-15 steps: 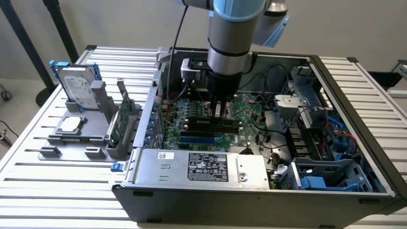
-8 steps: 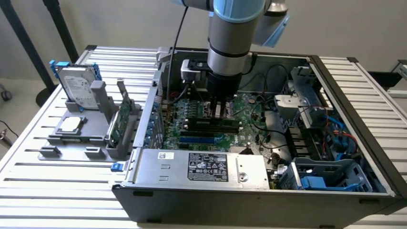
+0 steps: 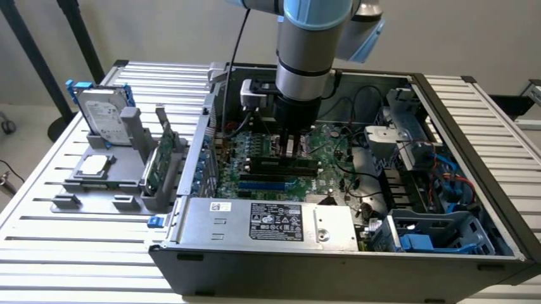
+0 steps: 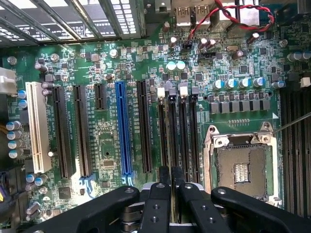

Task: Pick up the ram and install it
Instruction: 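Insert the ram into the slot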

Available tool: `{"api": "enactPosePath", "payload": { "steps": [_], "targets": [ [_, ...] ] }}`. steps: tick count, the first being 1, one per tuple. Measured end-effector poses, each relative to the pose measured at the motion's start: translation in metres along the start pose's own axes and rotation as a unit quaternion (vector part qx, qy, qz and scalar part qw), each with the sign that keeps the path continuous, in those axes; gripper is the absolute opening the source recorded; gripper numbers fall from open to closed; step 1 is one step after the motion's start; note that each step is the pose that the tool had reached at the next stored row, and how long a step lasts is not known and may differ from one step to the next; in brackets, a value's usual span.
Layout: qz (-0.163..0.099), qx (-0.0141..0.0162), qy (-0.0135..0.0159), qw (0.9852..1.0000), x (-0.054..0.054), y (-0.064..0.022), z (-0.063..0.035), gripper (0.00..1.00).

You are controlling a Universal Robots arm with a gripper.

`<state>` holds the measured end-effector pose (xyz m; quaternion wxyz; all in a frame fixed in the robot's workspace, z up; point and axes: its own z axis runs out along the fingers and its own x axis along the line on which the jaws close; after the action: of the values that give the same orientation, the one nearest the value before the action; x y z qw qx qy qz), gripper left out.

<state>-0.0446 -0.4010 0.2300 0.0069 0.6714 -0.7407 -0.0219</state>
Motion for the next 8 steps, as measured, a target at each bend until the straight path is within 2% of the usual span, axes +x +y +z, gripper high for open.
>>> {"api": "enactPosePath", "payload": {
  "steps": [8],
  "targets": [
    [0.000, 0.0001, 0.0018, 1.0000, 0.0008, -0.0001, 0.0000, 0.14]
  ]
}}
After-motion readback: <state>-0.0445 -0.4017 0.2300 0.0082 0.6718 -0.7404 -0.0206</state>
